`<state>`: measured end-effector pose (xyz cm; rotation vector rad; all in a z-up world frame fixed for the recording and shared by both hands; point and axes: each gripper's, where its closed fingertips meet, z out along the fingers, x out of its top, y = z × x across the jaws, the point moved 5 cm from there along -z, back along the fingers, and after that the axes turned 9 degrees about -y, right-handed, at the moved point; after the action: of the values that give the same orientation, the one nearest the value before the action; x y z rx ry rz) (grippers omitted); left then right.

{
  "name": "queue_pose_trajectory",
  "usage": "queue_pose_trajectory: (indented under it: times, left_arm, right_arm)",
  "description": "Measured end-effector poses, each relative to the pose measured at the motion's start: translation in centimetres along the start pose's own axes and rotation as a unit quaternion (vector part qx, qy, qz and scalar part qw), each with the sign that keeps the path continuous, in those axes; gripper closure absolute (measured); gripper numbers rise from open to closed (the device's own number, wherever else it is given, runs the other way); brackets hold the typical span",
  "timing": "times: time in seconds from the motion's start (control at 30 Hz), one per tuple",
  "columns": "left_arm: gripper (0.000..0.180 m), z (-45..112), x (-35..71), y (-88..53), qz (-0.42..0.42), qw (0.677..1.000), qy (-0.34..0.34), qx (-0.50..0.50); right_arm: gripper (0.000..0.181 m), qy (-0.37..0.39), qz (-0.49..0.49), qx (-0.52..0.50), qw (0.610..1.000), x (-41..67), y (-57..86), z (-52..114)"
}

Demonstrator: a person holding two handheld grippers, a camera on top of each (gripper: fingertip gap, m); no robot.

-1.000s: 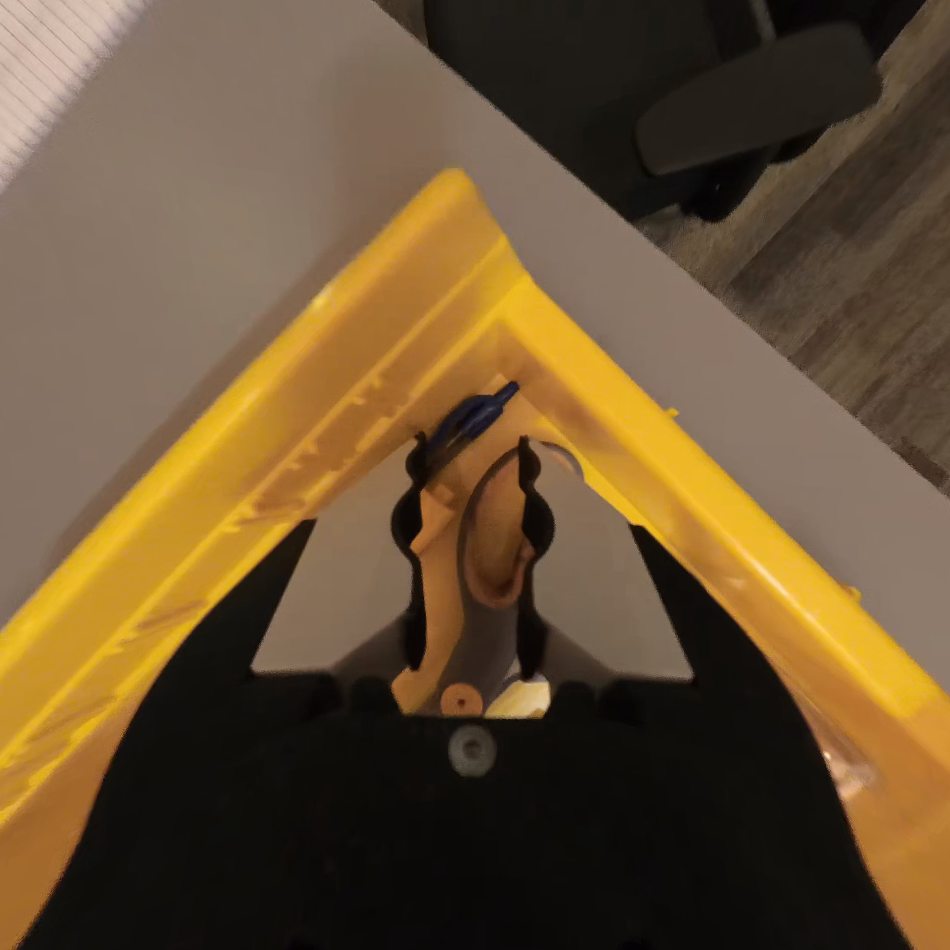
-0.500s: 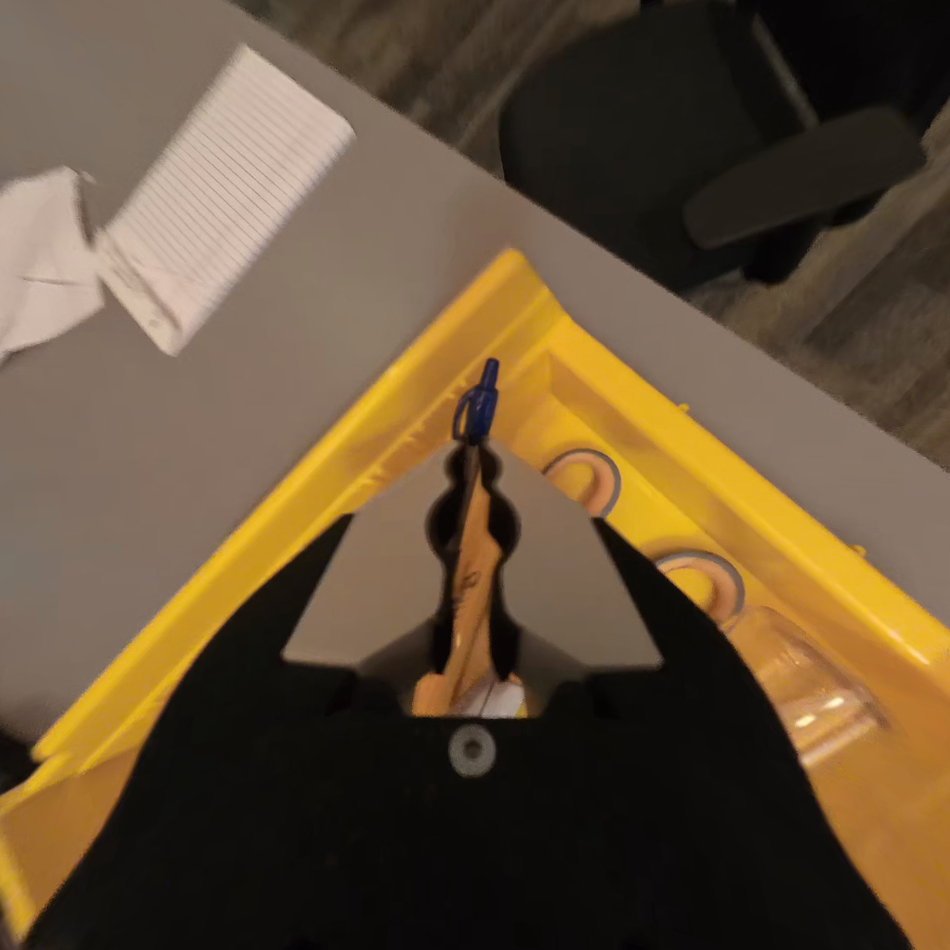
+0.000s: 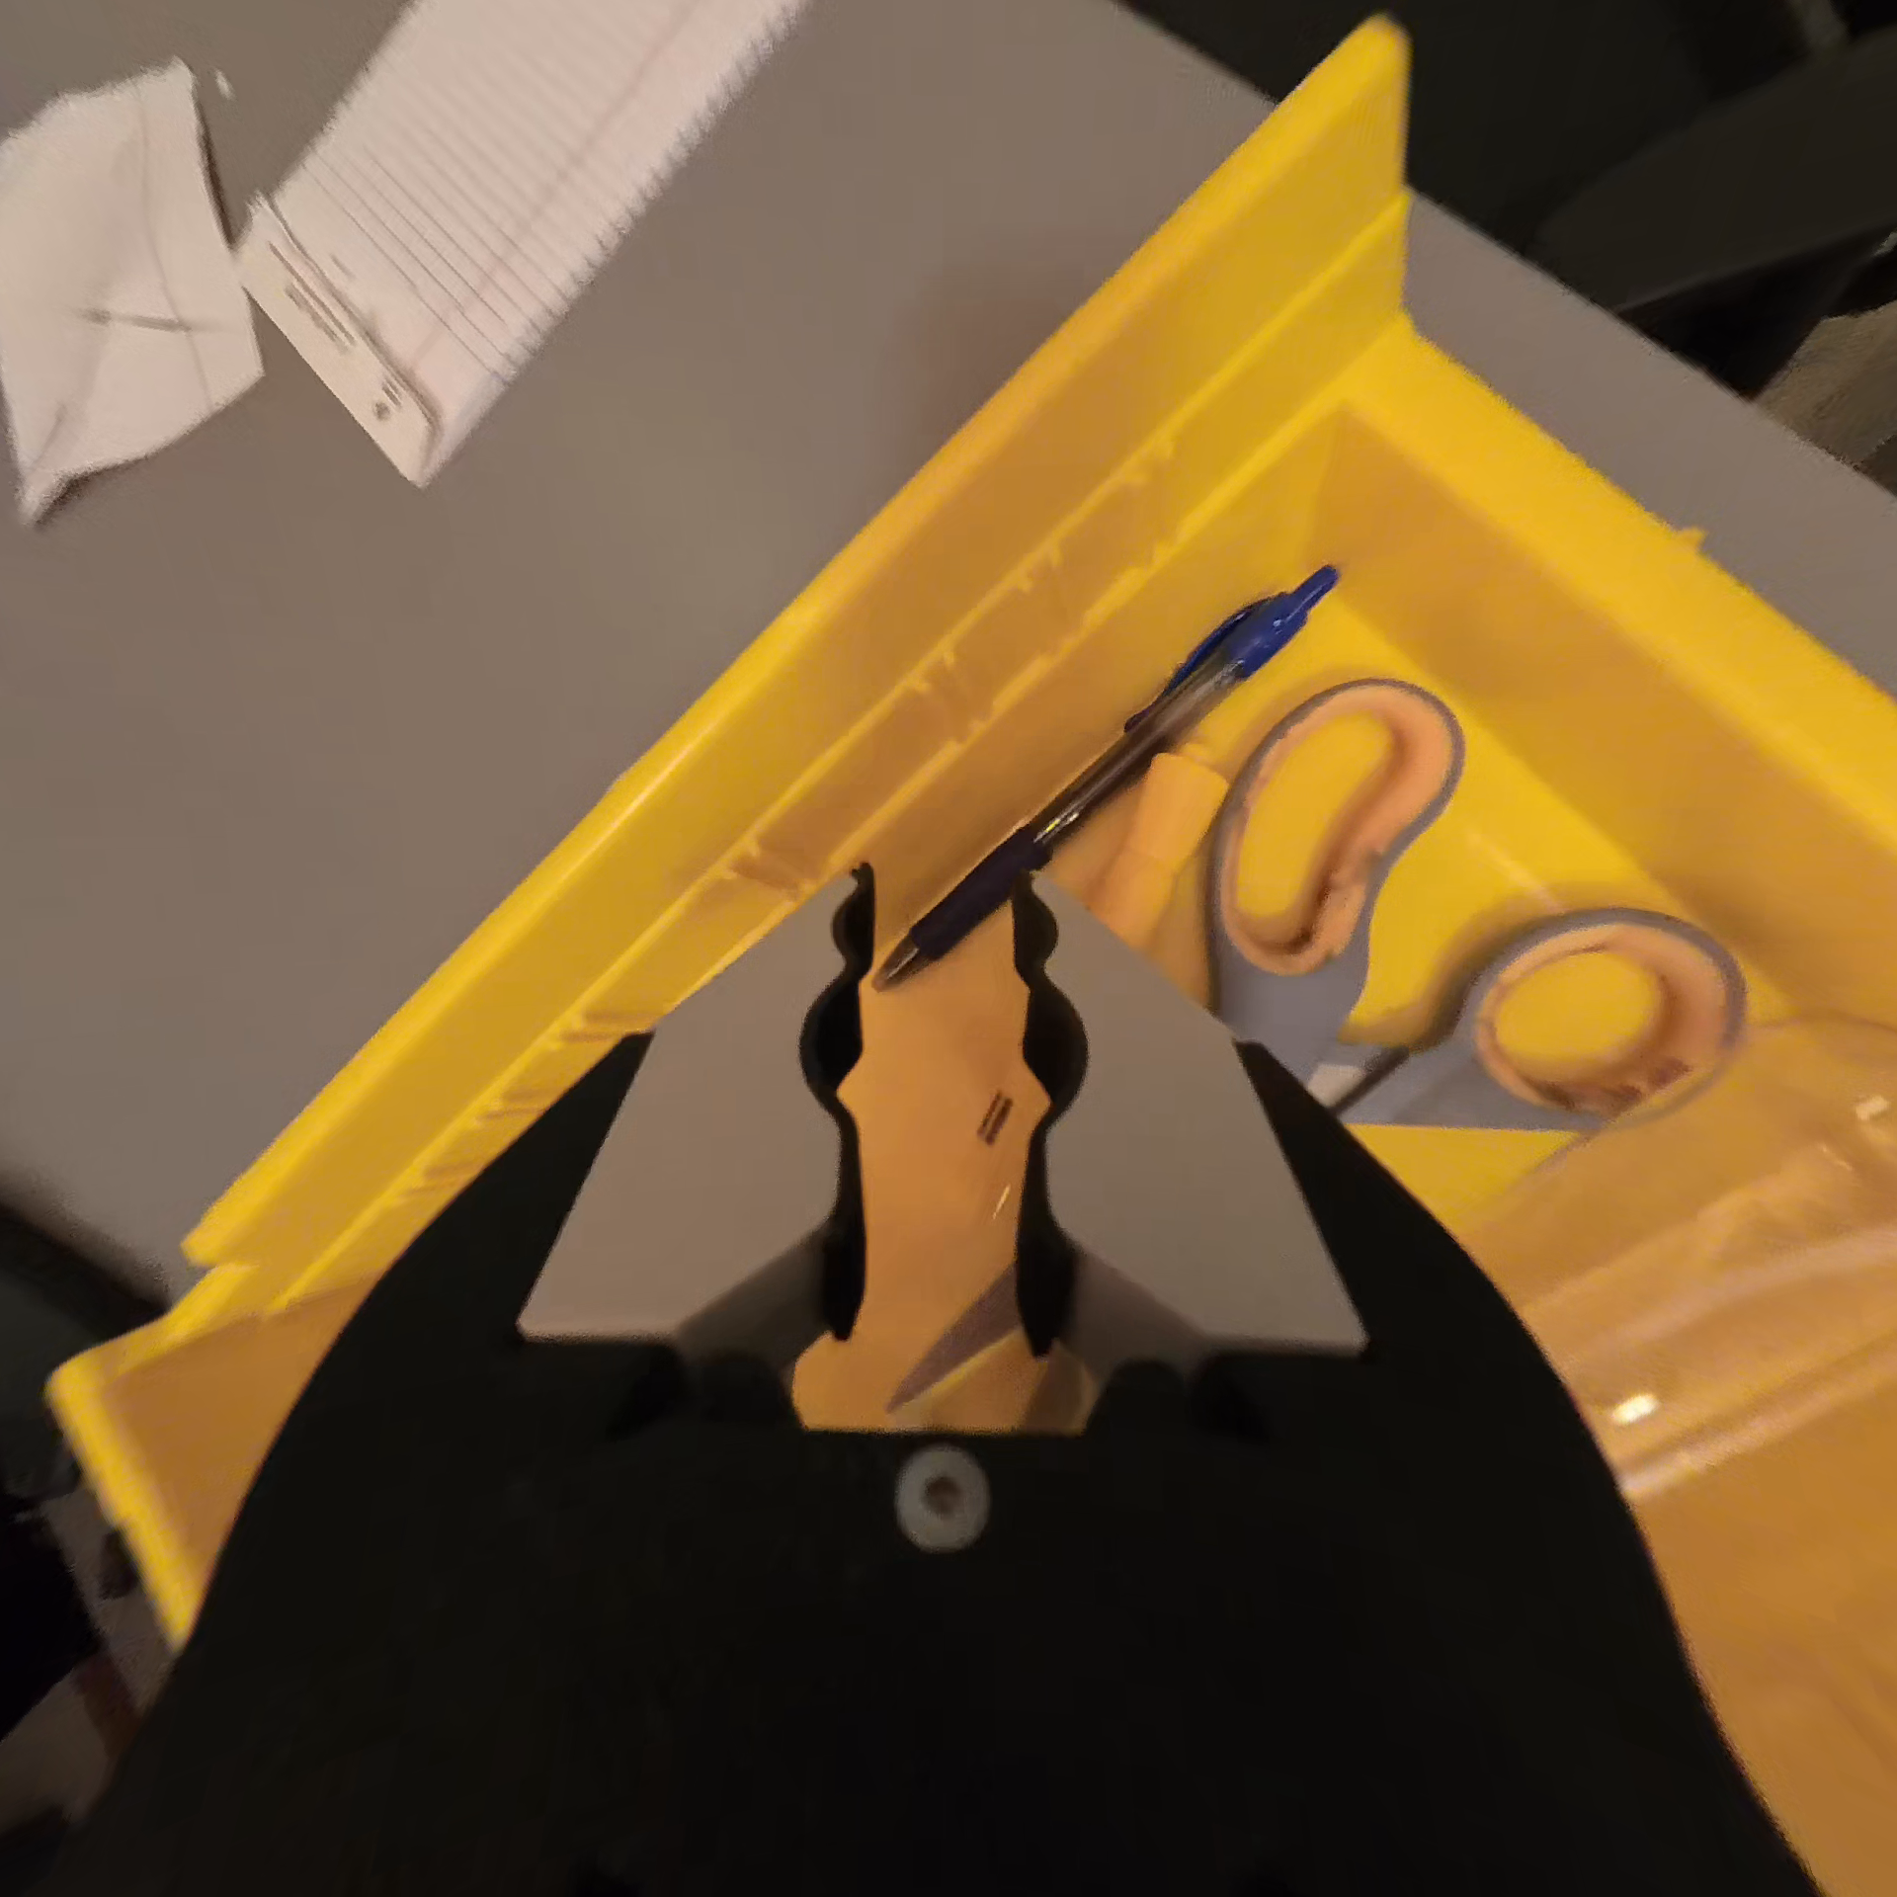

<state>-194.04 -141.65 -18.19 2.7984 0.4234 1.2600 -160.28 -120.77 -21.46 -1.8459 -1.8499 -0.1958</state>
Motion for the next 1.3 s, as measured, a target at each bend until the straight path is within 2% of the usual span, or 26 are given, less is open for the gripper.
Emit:
queue_pose_trajectory:
  times: [0.1, 0.17, 0.4, 0.47, 0.63, 0.73, 0.8, 0.83, 0.87, 0.9, 1.1, 1.3]
  left_arm:
    - [0.109, -0.3, -1.0, 0.2, -0.015, 1.000, -0.005, 0.007]
    - [0.109, -0.8, -1.6, 0.0, -0.027, 0.999, -0.004, 0.019]
    - [0.110, -2.3, -2.8, -1.7, -0.090, 0.995, 0.018, 0.042]
    - [0.110, -2.3, -2.9, -2.1, -0.108, 0.993, 0.025, 0.034]
    - [0.111, -2.4, -2.0, -1.9, -0.106, 0.994, 0.037, 0.011]
    - [0.111, -1.8, -1.9, -1.4, -0.094, 0.995, 0.029, -0.005]
    - [0.111, -1.4, -1.7, -0.9, -0.086, 0.996, 0.026, -0.017]
    - [0.111, -1.3, -1.5, -0.6, -0.081, 0.996, 0.026, -0.021]
    - [0.111, -1.3, -1.3, -0.4, -0.076, 0.996, 0.027, -0.022]
    - [0.111, -1.3, -1.1, -0.2, -0.071, 0.997, 0.030, -0.023]
    - [0.112, -1.6, -1.4, -0.1, -0.074, 0.996, 0.043, -0.020]
    - [0.112, -2.2, -2.2, -1.0, -0.090, 0.995, 0.051, -0.013]
  right_arm:
    - [0.156, -0.041, 0.010, -0.033, 0.999, 0.0, 0.8, 2.5]
    - [0.166, -0.068, 0.025, -0.038, 0.997, 0.1, 1.5, 3.9]
    - [0.168, -0.086, 0.030, -0.031, 0.995, 1.1, 2.0, 4.6]
    - [0.181, -0.084, 0.014, -0.037, 0.996, 1.0, 1.8, 3.8]
    - [0.181, -0.052, 0.005, -0.024, 0.998, 0.2, 1.2, 0.9]
    - [0.181, -0.036, 0.044, 0.012, 0.998, -0.3, 0.9, 0.8]
    - [0.151, -0.043, 0.078, 0.038, 0.995, -0.3, 0.2, 1.8]
    - [0.149, -0.063, 0.088, 0.031, 0.994, -0.6, 0.3, 2.6]
    - [0.151, -0.085, 0.088, 0.012, 0.992, -0.9, 0.5, 3.5]
    - [0.166, -0.096, 0.082, 0.003, 0.992, -0.9, 0.5, 4.1]
    - [0.166, -0.101, 0.057, -0.022, 0.993, 0.3, 0.5, 4.8]
    - [0.167, -0.177, -0.025, -0.097, 0.979, -1.0, -0.4, 3.8]
